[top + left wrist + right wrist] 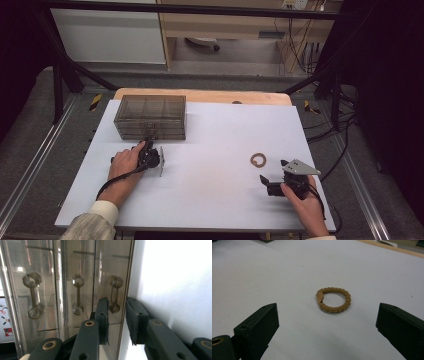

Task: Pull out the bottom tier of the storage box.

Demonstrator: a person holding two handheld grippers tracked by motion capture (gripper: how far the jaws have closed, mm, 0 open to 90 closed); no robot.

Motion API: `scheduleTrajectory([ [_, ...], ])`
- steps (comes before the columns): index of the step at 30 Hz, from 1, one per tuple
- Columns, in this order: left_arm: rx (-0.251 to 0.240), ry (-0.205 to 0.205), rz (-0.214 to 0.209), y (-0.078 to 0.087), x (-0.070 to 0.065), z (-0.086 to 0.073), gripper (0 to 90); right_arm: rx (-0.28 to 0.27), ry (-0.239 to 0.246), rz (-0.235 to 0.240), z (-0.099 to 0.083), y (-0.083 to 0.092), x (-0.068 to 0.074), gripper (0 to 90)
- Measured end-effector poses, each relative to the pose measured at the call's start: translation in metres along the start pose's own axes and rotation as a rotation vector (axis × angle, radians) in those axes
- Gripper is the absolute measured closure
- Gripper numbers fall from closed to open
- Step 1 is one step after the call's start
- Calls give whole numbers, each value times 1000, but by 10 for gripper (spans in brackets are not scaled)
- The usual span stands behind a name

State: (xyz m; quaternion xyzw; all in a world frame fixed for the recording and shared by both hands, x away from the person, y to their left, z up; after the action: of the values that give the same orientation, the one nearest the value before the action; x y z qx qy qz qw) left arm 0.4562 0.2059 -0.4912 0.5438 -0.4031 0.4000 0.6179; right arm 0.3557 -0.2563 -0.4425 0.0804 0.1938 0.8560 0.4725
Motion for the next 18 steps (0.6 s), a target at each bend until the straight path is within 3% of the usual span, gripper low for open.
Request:
scheduleTrajectory([
  [18, 18, -42, 39, -4, -2, 0, 783, 2, 3, -1, 0, 1, 0, 50],
])
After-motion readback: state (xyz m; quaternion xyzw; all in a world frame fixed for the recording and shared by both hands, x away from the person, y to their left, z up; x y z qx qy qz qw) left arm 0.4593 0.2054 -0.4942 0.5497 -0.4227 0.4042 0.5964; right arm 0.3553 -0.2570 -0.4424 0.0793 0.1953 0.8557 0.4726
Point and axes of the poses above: each handheld gripper's, and its own axes: y roughly backward along the jaws, z roughly out of its top, x roughly to its left, the point moved 1 cm from there along -y, roughly forward along the jaws, and after that the axes turned 6 degrees about -x, right-handed, at the moved point
